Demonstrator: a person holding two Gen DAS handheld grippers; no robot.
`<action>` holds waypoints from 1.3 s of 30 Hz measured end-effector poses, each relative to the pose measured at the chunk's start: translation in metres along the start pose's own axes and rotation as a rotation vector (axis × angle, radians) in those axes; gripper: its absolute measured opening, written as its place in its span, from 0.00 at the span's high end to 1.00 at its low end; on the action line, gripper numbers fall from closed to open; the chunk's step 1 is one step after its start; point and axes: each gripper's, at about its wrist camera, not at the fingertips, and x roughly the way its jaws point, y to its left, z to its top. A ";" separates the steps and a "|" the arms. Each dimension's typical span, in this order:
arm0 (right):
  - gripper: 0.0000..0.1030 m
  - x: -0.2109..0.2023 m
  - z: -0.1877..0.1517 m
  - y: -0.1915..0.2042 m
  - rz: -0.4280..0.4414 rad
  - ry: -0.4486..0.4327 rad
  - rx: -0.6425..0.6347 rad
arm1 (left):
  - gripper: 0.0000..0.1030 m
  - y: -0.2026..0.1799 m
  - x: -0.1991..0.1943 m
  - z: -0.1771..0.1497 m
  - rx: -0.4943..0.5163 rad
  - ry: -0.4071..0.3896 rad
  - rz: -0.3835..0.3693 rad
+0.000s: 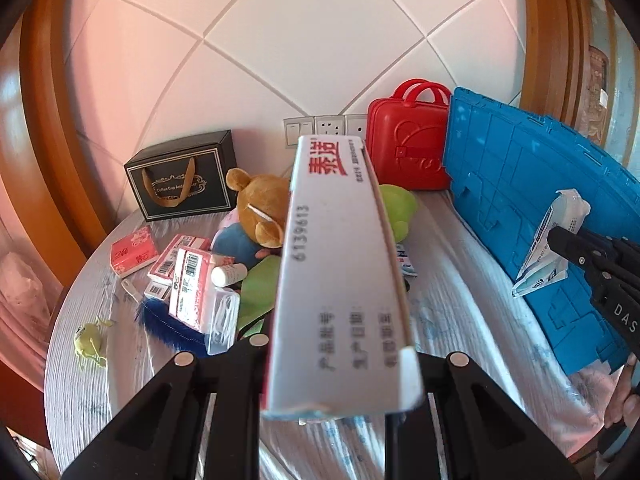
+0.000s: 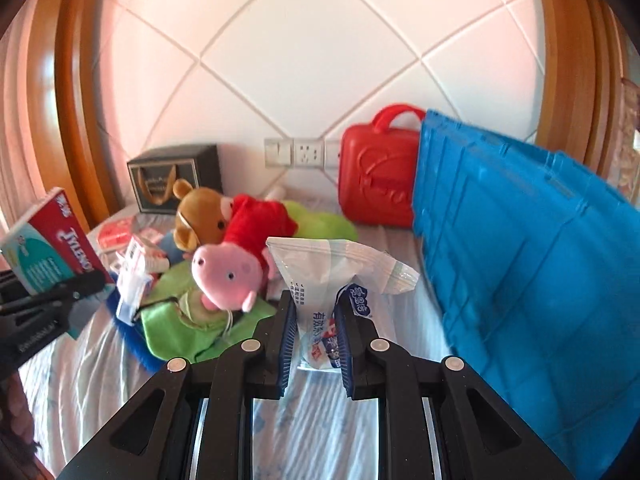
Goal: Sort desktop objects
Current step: 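Carry the medicine box and wipes packet over the blue crate and release both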
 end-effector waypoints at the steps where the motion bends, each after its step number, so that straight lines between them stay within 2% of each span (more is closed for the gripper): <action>1: 0.81 -0.009 0.003 -0.002 -0.007 -0.017 -0.003 | 0.82 -0.007 -0.004 0.003 0.006 -0.011 -0.008; 5: 0.81 -0.038 0.011 -0.015 -0.027 -0.065 -0.002 | 0.82 -0.035 -0.017 0.014 0.033 -0.041 -0.049; 12: 0.81 -0.085 0.026 -0.051 -0.085 -0.151 0.026 | 0.82 -0.108 -0.045 0.044 0.106 -0.127 -0.147; 18: 0.81 -0.139 0.039 -0.112 -0.173 -0.250 0.086 | 0.82 -0.183 -0.065 0.077 0.159 -0.193 -0.225; 22: 0.81 -0.167 0.041 -0.160 -0.247 -0.279 0.129 | 0.82 -0.238 -0.074 0.094 0.198 -0.223 -0.276; 26: 0.81 -0.179 0.033 -0.212 -0.314 -0.266 0.166 | 0.82 -0.295 -0.079 0.102 0.246 -0.236 -0.313; 30: 0.81 -0.174 0.026 -0.247 -0.357 -0.231 0.182 | 0.82 -0.341 -0.081 0.109 0.283 -0.235 -0.341; 39: 0.81 -0.163 0.008 -0.293 -0.405 -0.162 0.207 | 0.82 -0.394 -0.067 0.108 0.335 -0.194 -0.369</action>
